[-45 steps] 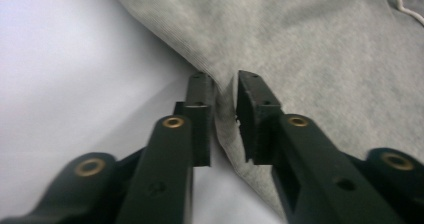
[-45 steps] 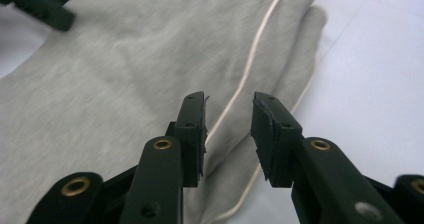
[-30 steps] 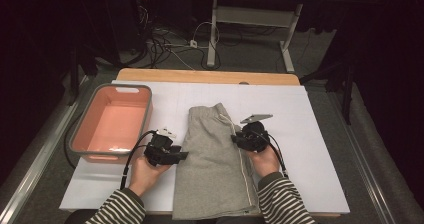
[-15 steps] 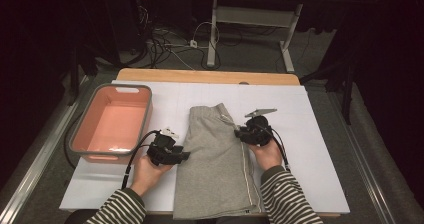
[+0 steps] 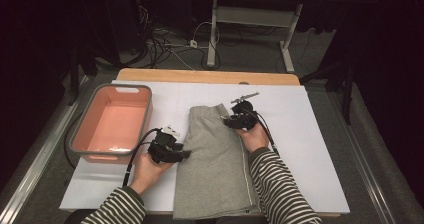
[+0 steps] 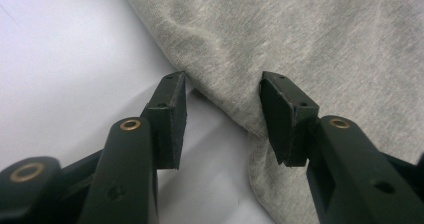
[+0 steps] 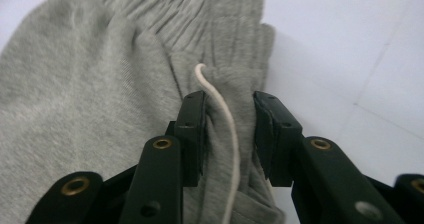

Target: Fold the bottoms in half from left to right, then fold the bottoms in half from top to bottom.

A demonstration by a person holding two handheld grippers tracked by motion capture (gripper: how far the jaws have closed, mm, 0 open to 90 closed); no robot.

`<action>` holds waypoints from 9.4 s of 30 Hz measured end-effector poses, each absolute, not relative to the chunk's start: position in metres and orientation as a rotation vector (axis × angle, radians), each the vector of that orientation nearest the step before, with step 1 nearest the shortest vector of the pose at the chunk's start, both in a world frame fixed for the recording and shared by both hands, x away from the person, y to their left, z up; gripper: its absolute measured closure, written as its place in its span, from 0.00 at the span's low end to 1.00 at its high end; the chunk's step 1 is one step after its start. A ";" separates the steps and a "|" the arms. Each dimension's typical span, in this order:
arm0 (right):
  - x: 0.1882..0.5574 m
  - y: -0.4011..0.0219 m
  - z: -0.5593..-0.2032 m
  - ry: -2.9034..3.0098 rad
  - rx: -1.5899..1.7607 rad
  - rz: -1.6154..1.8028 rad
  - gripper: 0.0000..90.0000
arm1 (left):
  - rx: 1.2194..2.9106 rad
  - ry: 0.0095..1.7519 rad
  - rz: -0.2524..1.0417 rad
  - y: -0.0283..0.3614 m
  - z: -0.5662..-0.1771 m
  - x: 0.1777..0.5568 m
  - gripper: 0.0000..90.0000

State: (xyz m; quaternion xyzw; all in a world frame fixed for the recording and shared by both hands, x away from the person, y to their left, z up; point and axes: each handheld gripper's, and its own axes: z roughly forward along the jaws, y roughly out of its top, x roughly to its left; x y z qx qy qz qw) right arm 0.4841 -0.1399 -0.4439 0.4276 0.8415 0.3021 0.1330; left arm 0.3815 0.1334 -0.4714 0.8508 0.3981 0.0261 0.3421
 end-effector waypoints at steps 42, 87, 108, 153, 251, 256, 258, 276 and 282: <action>0.403 -0.196 -0.457 2.406 1.298 0.916 0.66 | 2.243 1.002 0.068 0.125 -0.472 0.359 0.54; 0.356 -0.192 -0.455 2.473 1.196 1.014 0.69 | 2.227 0.994 0.075 0.145 -0.462 0.353 0.60; 0.358 -0.204 -0.452 2.397 1.216 1.087 0.65 | 2.156 1.045 0.094 0.160 -0.459 0.357 0.54; 0.372 -0.225 -0.427 2.271 1.229 1.245 0.66 | 2.025 0.987 0.156 0.152 -0.420 0.385 0.52; 0.487 -0.145 -0.440 2.596 1.290 0.865 0.92 | 2.203 1.123 -0.102 0.098 -0.444 0.490 0.80; 0.485 -0.149 -0.428 2.569 1.273 0.892 0.92 | 2.199 1.098 -0.074 0.099 -0.432 0.489 0.80; 0.487 -0.150 -0.421 2.557 1.267 0.899 0.92 | 2.196 1.099 -0.067 0.098 -0.428 0.490 0.80; 0.501 -0.145 -0.387 2.485 1.228 0.909 0.92 | 2.145 1.100 0.022 0.101 -0.390 0.504 0.80; 0.502 -0.145 -0.382 2.471 1.210 0.915 0.92 | 2.165 1.085 0.035 0.100 -0.386 0.503 0.80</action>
